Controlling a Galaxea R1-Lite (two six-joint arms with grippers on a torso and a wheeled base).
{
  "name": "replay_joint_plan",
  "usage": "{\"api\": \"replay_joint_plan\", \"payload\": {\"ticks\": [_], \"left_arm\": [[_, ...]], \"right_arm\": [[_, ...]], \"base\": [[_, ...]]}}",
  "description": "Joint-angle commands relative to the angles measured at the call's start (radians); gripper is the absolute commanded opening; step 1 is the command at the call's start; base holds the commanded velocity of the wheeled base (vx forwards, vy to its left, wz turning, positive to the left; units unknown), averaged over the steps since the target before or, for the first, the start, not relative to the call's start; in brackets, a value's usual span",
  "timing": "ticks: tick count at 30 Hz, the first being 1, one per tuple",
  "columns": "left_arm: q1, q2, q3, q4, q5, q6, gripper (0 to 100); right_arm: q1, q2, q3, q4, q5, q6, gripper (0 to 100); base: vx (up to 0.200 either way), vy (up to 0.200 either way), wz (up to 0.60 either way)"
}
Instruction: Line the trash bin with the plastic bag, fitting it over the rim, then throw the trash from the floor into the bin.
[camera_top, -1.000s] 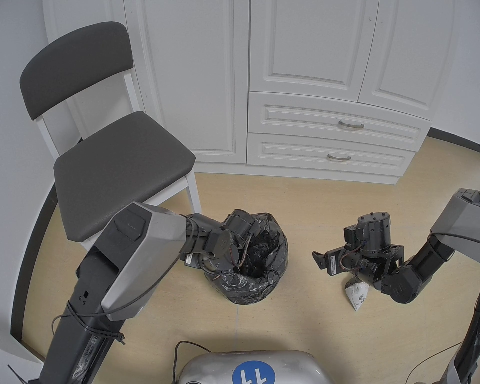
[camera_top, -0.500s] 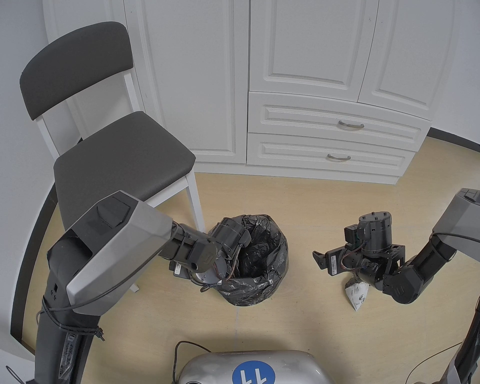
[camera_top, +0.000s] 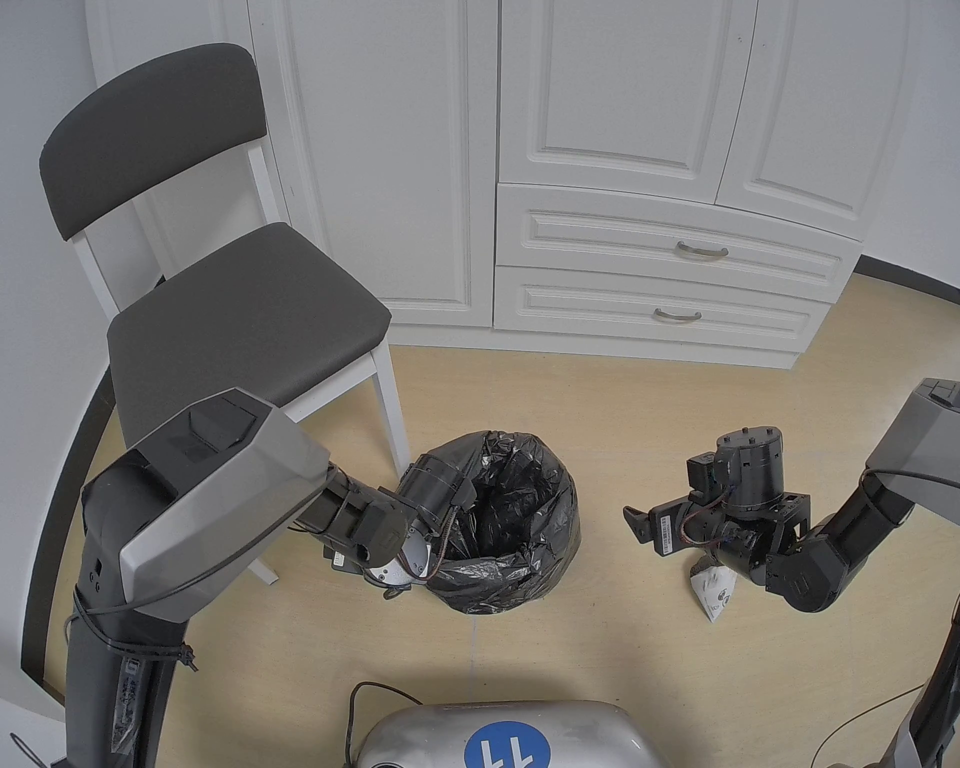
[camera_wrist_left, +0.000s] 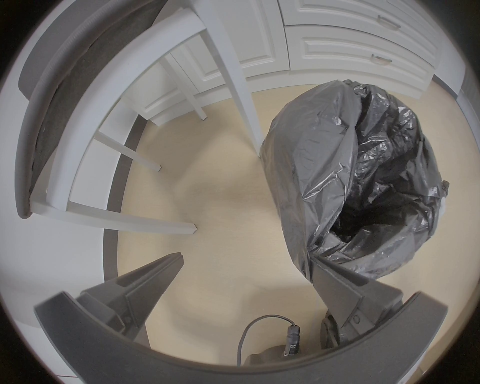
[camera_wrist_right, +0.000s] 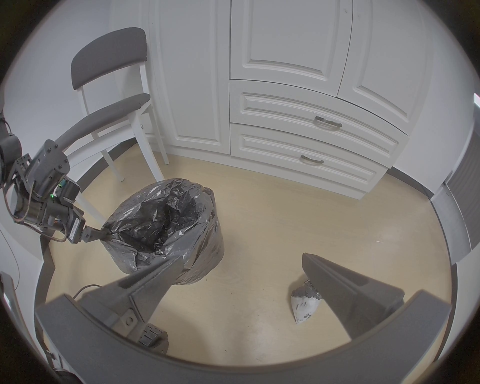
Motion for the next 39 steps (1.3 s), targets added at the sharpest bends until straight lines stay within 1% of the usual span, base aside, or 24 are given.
{"api": "replay_joint_plan", "payload": {"ticks": [1, 8, 12, 13, 16, 22, 26, 30, 32, 34, 37, 39], "left_arm": [[0.037, 0.045, -0.02, -0.017, 0.0, 0.001, 100], [0.07, 0.083, -0.027, -0.056, -0.019, 0.002, 100], [0.075, 0.093, -0.029, -0.089, -0.036, 0.001, 100], [0.075, 0.1, -0.029, -0.122, -0.04, 0.001, 100], [0.075, 0.108, -0.026, -0.167, -0.039, 0.001, 100], [0.077, 0.042, 0.002, -0.172, -0.042, 0.001, 100], [0.075, -0.053, 0.062, -0.161, -0.082, 0.01, 100], [0.075, -0.147, 0.152, -0.162, -0.094, 0.04, 100], [0.078, -0.179, 0.171, -0.162, -0.095, 0.056, 100], [0.081, -0.196, 0.172, -0.162, -0.1, 0.06, 100], [0.093, -0.208, 0.146, -0.173, -0.154, 0.073, 100], [0.098, -0.191, 0.091, -0.175, -0.198, 0.097, 100]], "right_arm": [[0.0, 0.002, 0.001, 0.0, 0.0, 0.0, 100], [0.0, 0.009, -0.002, 0.0, 0.0, 0.001, 100], [0.0, 0.014, -0.004, 0.0, 0.0, 0.001, 100], [0.0, 0.015, -0.007, 0.0, 0.0, 0.001, 100], [0.0, 0.025, -0.013, -0.002, 0.0, 0.003, 100], [0.0, 0.029, -0.012, -0.013, 0.0, 0.003, 100], [0.016, 0.061, -0.012, -0.066, -0.002, 0.004, 100], [0.039, 0.121, -0.016, -0.158, -0.003, 0.006, 100], [0.057, 0.158, -0.024, -0.198, -0.003, 0.009, 100], [0.071, 0.186, -0.035, -0.221, -0.003, 0.01, 100], [0.105, 0.27, -0.082, -0.267, -0.026, 0.036, 100], [0.123, 0.324, -0.128, -0.275, -0.046, 0.072, 100]], "base": [[0.0, 0.0, 0.0], [0.0, 0.0, 0.0], [0.0, 0.0, 0.0], [0.0, 0.0, 0.0], [0.0, 0.0, 0.0], [0.0, 0.0, 0.0], [0.0, 0.0, 0.0], [0.0, 0.0, 0.0], [0.0, 0.0, 0.0], [0.0, 0.0, 0.0], [0.0, 0.0, 0.0], [0.0, 0.0, 0.0]]}}
